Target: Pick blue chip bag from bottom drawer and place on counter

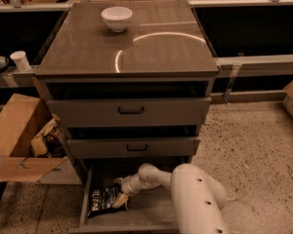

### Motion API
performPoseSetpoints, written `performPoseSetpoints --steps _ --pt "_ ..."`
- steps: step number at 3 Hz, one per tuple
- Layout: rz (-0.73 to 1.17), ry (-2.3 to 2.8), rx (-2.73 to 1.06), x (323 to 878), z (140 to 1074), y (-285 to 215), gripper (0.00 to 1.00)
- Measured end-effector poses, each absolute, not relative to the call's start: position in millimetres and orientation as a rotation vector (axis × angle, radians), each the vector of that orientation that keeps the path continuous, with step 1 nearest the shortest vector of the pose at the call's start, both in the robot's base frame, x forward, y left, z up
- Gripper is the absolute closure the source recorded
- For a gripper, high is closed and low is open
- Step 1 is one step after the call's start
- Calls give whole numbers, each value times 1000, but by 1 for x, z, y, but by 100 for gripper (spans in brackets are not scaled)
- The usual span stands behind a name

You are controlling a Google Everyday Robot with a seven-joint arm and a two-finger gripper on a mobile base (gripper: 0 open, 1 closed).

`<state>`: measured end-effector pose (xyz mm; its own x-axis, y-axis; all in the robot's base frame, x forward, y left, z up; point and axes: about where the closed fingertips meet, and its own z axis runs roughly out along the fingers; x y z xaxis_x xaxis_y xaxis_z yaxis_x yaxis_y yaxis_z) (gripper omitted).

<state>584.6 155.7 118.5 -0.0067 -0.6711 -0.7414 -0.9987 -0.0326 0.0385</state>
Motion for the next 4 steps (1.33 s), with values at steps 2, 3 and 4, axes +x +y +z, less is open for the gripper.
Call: performPoseSetpoints --steps 2,3,4 --pt "750 1652 -1701 585 141 147 73" --pt "729 1579 -1643 576 169 129 96" --pt "711 1485 -1576 570 208 104 100"
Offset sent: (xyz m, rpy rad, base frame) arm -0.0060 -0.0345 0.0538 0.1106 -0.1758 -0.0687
